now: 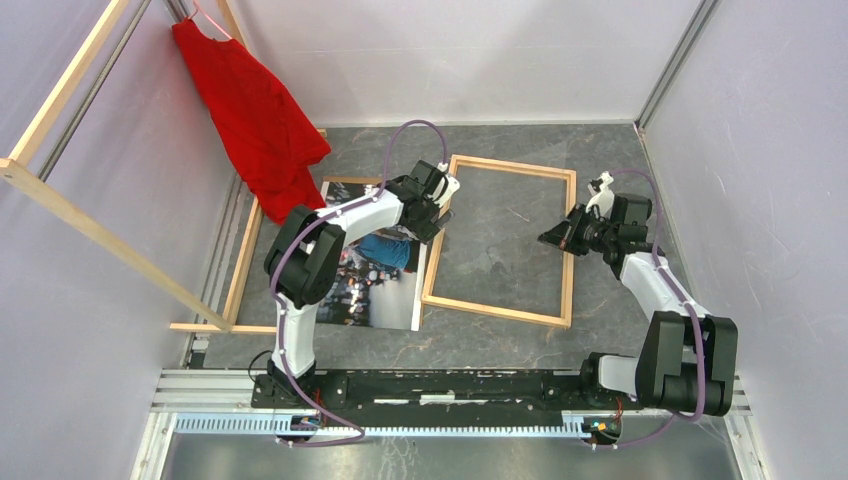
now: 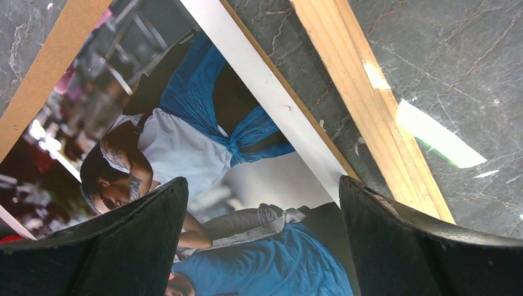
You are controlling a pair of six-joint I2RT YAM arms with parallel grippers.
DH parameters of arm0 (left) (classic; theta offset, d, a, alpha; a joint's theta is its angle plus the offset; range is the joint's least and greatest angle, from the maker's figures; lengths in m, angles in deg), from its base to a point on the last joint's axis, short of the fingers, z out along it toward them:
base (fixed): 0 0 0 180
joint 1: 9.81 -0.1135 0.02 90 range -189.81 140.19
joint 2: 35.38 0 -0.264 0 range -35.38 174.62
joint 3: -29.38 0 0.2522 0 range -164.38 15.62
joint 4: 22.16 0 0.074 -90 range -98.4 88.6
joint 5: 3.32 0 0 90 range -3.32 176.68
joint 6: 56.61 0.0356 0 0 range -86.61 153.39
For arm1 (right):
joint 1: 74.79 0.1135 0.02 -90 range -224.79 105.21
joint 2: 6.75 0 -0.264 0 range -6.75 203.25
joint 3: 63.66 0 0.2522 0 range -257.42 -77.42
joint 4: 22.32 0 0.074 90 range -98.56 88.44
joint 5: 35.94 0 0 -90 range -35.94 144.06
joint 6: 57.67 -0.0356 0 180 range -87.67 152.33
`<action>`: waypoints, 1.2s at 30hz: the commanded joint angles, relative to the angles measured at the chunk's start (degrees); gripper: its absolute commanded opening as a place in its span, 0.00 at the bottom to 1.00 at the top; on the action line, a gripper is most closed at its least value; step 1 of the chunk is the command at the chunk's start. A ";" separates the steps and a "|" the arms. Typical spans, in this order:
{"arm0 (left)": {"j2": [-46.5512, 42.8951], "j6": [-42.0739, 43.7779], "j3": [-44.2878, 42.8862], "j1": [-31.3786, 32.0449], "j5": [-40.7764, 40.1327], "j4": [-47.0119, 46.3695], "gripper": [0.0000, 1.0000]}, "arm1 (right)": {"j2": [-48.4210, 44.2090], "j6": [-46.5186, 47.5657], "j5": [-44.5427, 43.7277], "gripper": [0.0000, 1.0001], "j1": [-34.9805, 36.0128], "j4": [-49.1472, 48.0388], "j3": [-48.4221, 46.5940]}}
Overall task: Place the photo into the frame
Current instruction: Place the photo frame item in the photo frame.
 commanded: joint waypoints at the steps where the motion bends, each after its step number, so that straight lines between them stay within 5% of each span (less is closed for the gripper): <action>1: 1.21 1.52 -1.94 0.79 1.05 -1.44 0.98 | 0.03 1.59 0.40 0.00 -0.16 -2.26 -3.69; 36: 2.74 2.08 -2.23 1.14 2.13 -2.44 0.98 | 3.44 -2.93 3.87 0.00 -0.07 -5.93 -3.14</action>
